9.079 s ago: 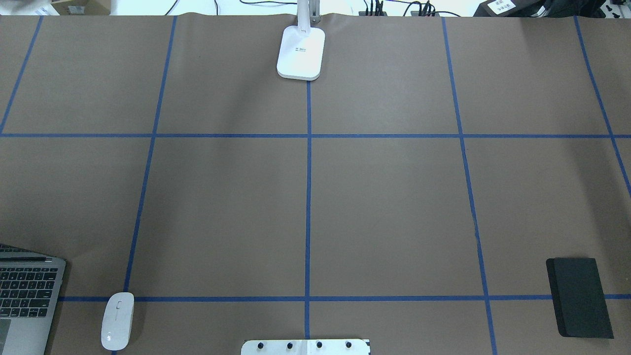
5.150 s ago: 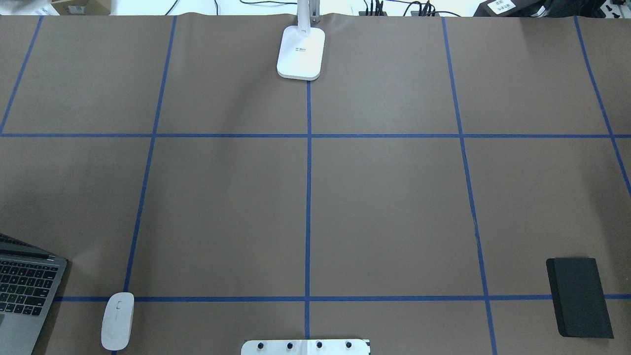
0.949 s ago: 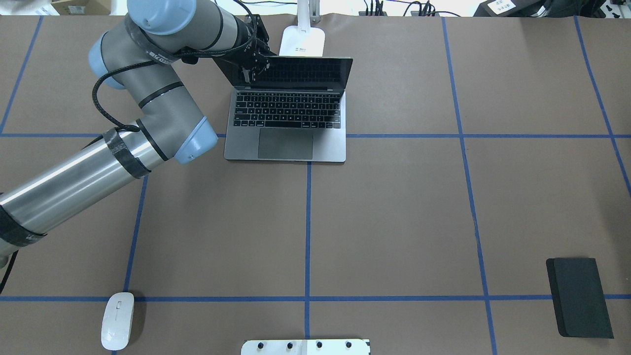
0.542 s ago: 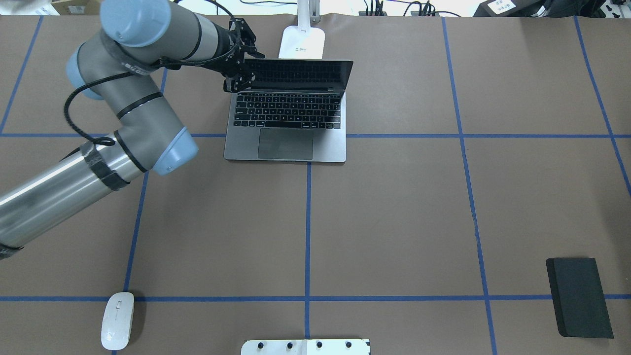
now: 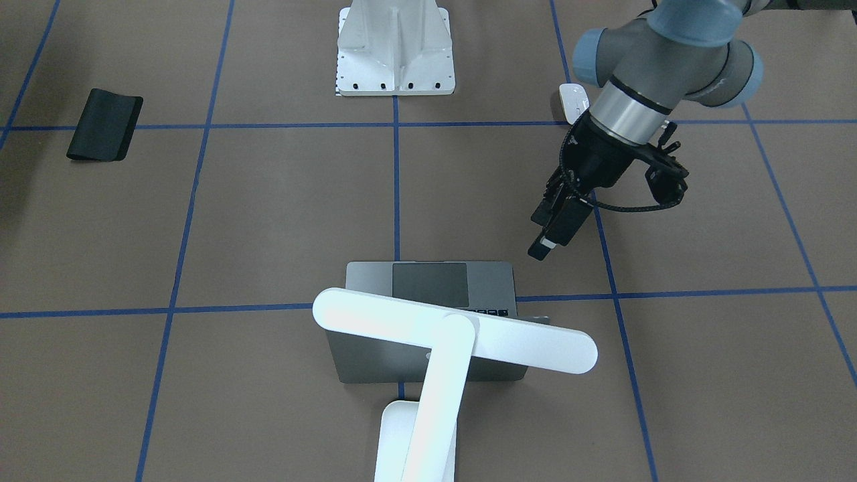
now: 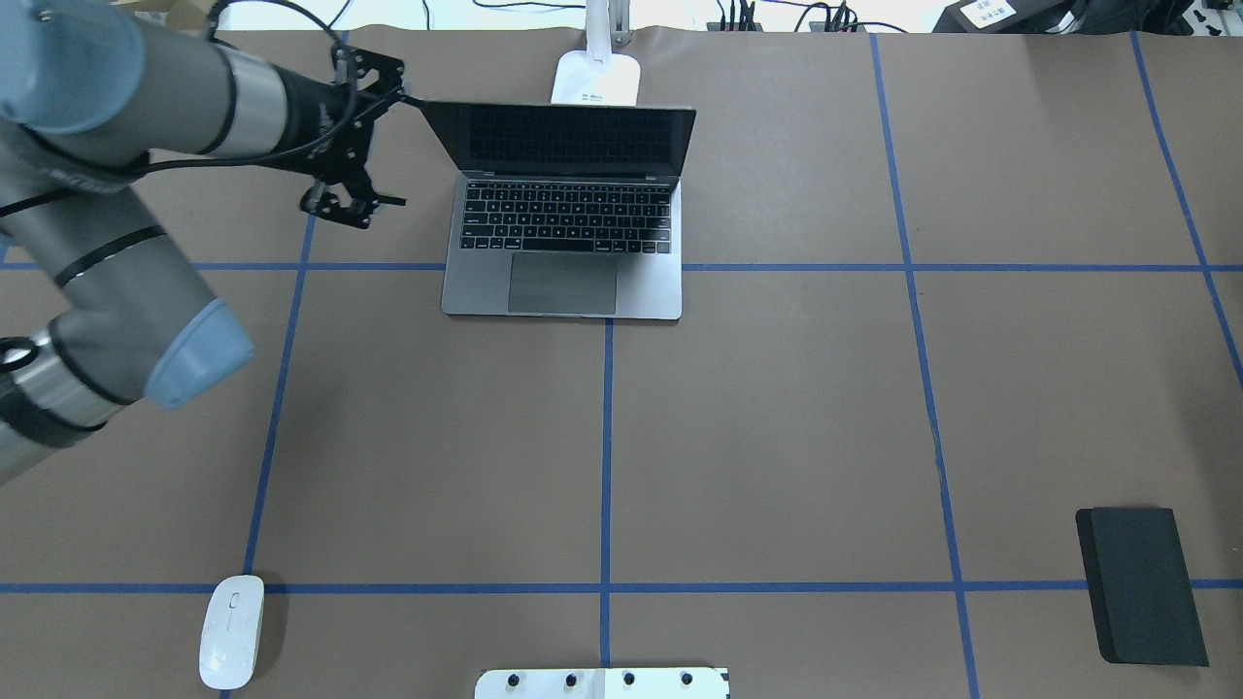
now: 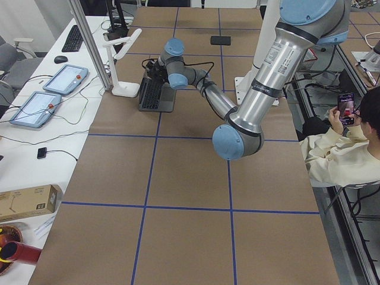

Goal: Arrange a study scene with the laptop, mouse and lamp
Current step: 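Release the laptop and draw the left gripper back away from it, then grasp the black mouse pad with the right gripper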

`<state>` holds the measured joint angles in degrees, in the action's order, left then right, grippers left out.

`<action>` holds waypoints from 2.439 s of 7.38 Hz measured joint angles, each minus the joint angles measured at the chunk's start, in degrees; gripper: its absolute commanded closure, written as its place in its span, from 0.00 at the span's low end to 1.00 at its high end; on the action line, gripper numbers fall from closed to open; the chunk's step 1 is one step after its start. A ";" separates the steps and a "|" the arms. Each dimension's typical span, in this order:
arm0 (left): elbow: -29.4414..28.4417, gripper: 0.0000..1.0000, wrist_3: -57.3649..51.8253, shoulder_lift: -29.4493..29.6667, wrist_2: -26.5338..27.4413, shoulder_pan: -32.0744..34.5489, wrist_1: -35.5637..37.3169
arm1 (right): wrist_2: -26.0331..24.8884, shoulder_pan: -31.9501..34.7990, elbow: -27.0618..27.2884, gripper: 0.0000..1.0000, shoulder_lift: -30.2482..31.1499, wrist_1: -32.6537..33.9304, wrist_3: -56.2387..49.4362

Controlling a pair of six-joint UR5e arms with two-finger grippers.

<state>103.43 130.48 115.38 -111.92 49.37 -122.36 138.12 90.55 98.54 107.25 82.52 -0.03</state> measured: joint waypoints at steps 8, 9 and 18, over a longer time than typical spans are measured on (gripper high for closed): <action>5.40 0.01 -68.42 -25.34 -23.53 14.35 0.32 | 13.91 -11.19 -3.59 0.00 -1.45 8.26 4.17; 5.60 0.00 -73.23 -26.81 -26.27 16.07 0.17 | 16.16 -14.08 -4.93 0.00 -1.37 8.39 4.22; 6.87 0.00 -89.07 -34.80 -31.67 20.06 -3.72 | 23.75 -34.56 -6.92 0.00 -3.33 7.80 6.54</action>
<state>110.30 41.42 80.57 -143.59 69.43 -126.08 161.87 56.00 91.63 103.92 90.32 6.51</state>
